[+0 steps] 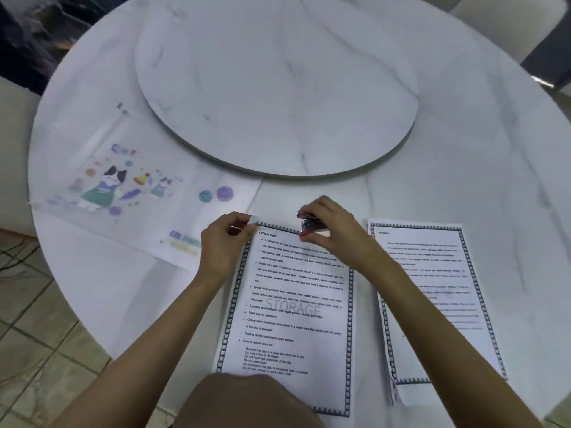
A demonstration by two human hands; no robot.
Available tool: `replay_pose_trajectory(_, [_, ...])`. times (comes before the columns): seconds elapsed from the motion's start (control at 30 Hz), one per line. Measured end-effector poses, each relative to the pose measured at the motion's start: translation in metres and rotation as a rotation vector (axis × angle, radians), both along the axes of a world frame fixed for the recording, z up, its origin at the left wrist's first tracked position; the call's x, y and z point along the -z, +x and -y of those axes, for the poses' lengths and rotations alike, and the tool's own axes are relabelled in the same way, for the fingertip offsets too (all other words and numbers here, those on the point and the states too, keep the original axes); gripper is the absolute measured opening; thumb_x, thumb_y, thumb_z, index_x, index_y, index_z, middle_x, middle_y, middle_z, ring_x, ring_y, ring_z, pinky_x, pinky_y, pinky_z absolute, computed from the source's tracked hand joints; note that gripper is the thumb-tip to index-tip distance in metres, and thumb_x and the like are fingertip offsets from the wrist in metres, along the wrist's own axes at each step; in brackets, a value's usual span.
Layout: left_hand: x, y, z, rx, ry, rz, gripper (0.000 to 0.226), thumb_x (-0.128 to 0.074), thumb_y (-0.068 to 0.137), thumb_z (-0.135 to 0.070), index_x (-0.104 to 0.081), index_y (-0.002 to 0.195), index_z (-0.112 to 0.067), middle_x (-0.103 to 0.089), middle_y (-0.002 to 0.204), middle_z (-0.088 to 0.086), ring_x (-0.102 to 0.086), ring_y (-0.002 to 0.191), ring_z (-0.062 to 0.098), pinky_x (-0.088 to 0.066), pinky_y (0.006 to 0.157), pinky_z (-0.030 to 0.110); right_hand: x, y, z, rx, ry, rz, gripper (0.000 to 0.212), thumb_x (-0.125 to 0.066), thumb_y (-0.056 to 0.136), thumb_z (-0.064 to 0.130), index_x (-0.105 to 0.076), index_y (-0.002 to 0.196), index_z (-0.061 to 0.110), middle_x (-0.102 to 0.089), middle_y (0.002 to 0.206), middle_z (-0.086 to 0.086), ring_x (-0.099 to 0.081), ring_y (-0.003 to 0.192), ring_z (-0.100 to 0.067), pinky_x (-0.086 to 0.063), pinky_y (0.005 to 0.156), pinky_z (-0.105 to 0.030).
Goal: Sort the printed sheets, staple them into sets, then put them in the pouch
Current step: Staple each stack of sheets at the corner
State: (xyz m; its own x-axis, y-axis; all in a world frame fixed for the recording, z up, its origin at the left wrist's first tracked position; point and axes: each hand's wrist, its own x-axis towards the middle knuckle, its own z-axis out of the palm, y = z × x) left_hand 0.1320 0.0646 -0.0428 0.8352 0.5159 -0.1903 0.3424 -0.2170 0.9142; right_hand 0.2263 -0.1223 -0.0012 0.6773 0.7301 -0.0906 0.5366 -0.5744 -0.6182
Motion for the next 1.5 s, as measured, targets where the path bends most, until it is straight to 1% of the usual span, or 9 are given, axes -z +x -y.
replay_pose_trajectory(0.03, [-0.001, -0.001, 0.001, -0.007, -0.002, 0.016, 0.005, -0.068, 0.082, -0.014, -0.067, 0.087, -0.015, -0.065, 0.076, -0.013, -0.059, 0.064, -0.011, -0.043, 0.063, 0.001, 0.001, -0.002, -0.012, -0.04, -0.023, 0.022, 0.04, -0.071, 0.079, 0.019, -0.059, 0.115, 0.009, -0.055, 0.107, -0.004, -0.057, 0.096, -0.019, -0.046, 0.091, -0.032])
replay_pose_trajectory(0.13, [-0.006, -0.003, 0.003, -0.027, -0.001, 0.054, 0.011, -0.07, 0.079, -0.012, -0.064, 0.081, -0.021, -0.063, 0.072, -0.014, -0.058, 0.063, -0.011, -0.042, 0.062, 0.001, 0.005, -0.004, -0.036, -0.097, -0.074, 0.061, 0.039, -0.07, 0.079, 0.022, -0.058, 0.115, 0.012, -0.056, 0.109, -0.003, -0.052, 0.097, -0.02, -0.042, 0.088, -0.034])
replay_pose_trajectory(0.37, [-0.01, -0.009, 0.003, 0.03, 0.023, 0.126, 0.014, -0.068, 0.082, -0.016, -0.062, 0.079, -0.028, -0.065, 0.078, -0.016, -0.059, 0.069, -0.005, -0.044, 0.064, 0.005, 0.003, -0.006, -0.052, -0.106, -0.133, 0.156, 0.039, -0.068, 0.081, 0.021, -0.057, 0.117, 0.013, -0.055, 0.112, -0.003, -0.049, 0.1, -0.02, -0.03, 0.081, -0.023])
replay_pose_trajectory(0.63, [-0.013, -0.012, 0.002, 0.021, 0.004, 0.173, 0.017, -0.068, 0.081, -0.012, -0.064, 0.08, -0.029, -0.066, 0.081, -0.014, -0.06, 0.074, -0.003, -0.045, 0.067, 0.007, -0.004, -0.008, -0.059, -0.211, -0.22, 0.176, 0.04, -0.066, 0.083, 0.024, -0.055, 0.12, 0.015, -0.054, 0.114, -0.001, -0.045, 0.103, -0.018, -0.025, 0.079, -0.021])
replay_pose_trajectory(0.83, [-0.016, -0.012, 0.004, 0.037, 0.015, 0.184, 0.011, -0.069, 0.079, -0.008, -0.067, 0.081, -0.019, -0.064, 0.078, -0.014, -0.058, 0.072, -0.005, -0.044, 0.066, 0.006, -0.012, -0.004, -0.062, -0.261, -0.259, 0.115, 0.038, -0.067, 0.082, 0.026, -0.057, 0.117, 0.015, -0.053, 0.107, 0.0, -0.039, 0.092, -0.012, -0.034, 0.082, -0.026])
replay_pose_trajectory(1.07, [-0.02, -0.014, 0.008, -0.055, -0.063, 0.182, 0.026, -0.071, 0.078, -0.012, -0.052, 0.083, -0.028, -0.063, 0.072, -0.009, -0.06, 0.069, -0.005, -0.045, 0.065, 0.005, -0.021, 0.002, -0.069, -0.315, -0.323, 0.009, 0.034, -0.069, 0.081, 0.024, -0.059, 0.112, 0.012, -0.055, 0.105, -0.004, -0.044, 0.098, -0.016, -0.039, 0.085, -0.029])
replay_pose_trajectory(1.23, [-0.011, -0.024, 0.007, -0.046, -0.077, 0.129, 0.019, -0.07, 0.08, -0.019, -0.055, 0.092, -0.018, -0.062, 0.081, -0.012, -0.06, 0.073, 0.0, -0.046, 0.067, 0.007, -0.018, 0.003, -0.069, -0.311, -0.28, -0.013, 0.03, -0.068, 0.081, 0.023, -0.06, 0.107, 0.01, -0.048, 0.092, 0.005, -0.039, 0.089, -0.01, -0.032, 0.077, -0.023])
replay_pose_trajectory(1.37, [0.005, -0.038, 0.008, 0.014, -0.076, 0.022, 0.009, -0.068, 0.082, -0.015, -0.06, 0.086, -0.018, -0.062, 0.074, -0.01, -0.056, 0.064, -0.006, -0.042, 0.063, 0.003, -0.015, 0.003, -0.068, -0.316, -0.296, -0.01, 0.029, -0.067, 0.083, 0.022, -0.059, 0.108, 0.009, -0.048, 0.093, 0.005, -0.039, 0.09, -0.01, -0.029, 0.076, -0.022])
replay_pose_trajectory(1.5, [0.004, -0.041, 0.011, 0.002, -0.063, 0.048, 0.011, -0.067, 0.083, -0.012, -0.06, 0.082, -0.021, -0.062, 0.073, -0.012, -0.055, 0.065, -0.012, -0.04, 0.063, 0.001, -0.014, 0.004, -0.07, -0.331, -0.334, -0.027, 0.031, -0.066, 0.084, 0.02, -0.058, 0.112, 0.01, -0.055, 0.105, -0.004, -0.042, 0.098, -0.016, -0.035, 0.085, -0.026])
